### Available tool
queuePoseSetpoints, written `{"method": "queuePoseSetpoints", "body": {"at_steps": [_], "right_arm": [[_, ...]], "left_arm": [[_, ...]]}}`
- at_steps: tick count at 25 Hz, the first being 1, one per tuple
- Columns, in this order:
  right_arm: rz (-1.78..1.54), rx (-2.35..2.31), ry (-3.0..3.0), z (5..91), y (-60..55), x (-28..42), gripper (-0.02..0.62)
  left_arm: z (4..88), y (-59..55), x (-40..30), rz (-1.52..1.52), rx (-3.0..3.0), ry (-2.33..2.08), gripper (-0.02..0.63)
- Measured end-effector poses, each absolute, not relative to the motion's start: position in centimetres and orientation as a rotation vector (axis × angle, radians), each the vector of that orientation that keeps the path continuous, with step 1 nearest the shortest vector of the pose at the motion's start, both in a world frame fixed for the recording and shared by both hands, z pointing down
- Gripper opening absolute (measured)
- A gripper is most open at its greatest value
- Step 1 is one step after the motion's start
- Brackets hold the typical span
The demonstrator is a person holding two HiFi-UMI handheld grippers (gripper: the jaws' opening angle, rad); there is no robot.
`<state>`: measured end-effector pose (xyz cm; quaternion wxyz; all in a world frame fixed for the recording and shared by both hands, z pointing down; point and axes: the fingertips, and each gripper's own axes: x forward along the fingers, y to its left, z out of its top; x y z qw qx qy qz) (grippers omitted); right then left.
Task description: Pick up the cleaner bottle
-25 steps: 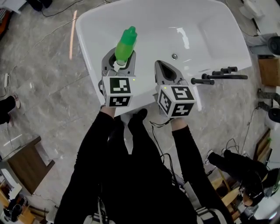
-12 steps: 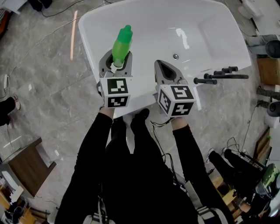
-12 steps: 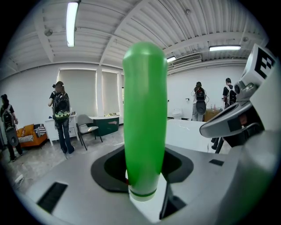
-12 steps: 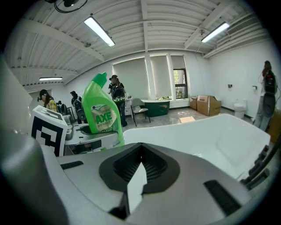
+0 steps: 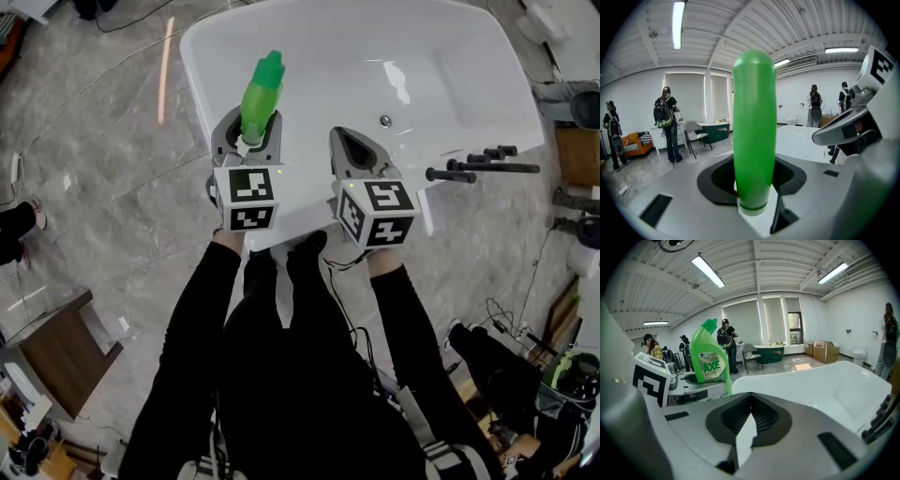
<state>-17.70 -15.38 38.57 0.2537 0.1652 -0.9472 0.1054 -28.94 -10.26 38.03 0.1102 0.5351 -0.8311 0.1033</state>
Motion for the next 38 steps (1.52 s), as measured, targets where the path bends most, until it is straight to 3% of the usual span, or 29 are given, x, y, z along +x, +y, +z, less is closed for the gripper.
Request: {"method": "queuePoseSetpoints", "body": {"at_steps": [38], "right_arm": [[0.217,0.401,-2.572,38.5,-12.7,-20.5,0.002]], "left_arm": [[38.3,-7.1,-31.4,0.295,1.531,-2.461,0.195]]}}
